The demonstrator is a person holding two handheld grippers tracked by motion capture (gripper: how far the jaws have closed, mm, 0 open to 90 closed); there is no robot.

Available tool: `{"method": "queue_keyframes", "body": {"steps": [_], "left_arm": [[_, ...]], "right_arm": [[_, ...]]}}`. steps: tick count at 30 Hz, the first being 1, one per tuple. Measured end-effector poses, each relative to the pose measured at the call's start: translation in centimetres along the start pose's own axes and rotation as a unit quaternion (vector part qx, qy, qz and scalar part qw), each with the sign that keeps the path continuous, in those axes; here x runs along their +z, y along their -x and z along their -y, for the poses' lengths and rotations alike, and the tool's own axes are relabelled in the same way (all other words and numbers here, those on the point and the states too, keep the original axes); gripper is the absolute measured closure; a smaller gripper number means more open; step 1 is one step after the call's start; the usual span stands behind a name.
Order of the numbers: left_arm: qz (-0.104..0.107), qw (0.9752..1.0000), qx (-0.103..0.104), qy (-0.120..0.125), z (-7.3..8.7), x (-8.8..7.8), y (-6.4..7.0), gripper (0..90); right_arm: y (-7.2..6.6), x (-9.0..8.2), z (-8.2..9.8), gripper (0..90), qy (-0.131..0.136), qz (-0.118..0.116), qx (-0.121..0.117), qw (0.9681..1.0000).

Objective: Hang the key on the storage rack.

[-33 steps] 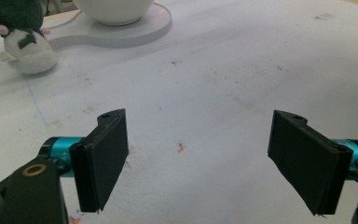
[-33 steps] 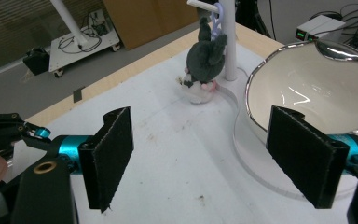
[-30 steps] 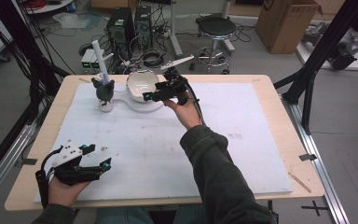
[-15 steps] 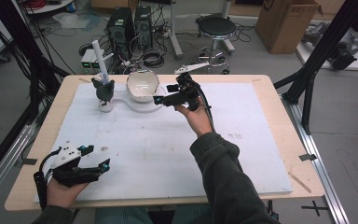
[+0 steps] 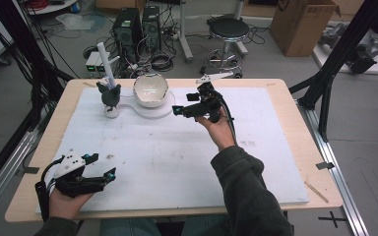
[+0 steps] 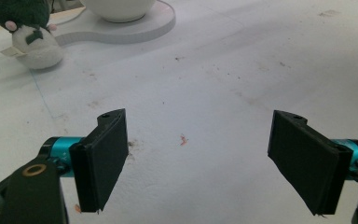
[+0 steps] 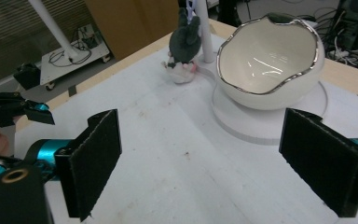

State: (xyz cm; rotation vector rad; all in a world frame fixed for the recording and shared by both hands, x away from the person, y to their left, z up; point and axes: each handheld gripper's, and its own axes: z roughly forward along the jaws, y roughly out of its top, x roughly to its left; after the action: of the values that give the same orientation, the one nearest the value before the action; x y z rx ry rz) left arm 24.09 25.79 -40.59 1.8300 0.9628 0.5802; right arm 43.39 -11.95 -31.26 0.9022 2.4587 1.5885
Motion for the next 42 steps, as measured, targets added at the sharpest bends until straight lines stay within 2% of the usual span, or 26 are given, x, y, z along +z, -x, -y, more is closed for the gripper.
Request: {"method": "queue_keyframes", "body": {"steps": [10, 17, 42], "left_arm": [[0.005, 1.0, 0.001, -0.001, -0.2, 0.3, 0.1, 20.6], [0.007, 1.0, 0.003, -0.003, -0.2, 0.4, 0.2, 20.6], [0.004, 1.0, 0.004, -0.005, -0.2, 0.6, 0.1, 20.6]], "right_arm": [[0.5, -1.2, 1.5, 11.8, -0.002, 0.013, 0.003, 0.9999], [0.7, -2.2, 2.2, 11.8, 0.006, 0.018, 0.005, 0.9998], [1.5, -5.1, 5.0, 11.8, 0.008, 0.046, 0.011, 0.9989]]}}
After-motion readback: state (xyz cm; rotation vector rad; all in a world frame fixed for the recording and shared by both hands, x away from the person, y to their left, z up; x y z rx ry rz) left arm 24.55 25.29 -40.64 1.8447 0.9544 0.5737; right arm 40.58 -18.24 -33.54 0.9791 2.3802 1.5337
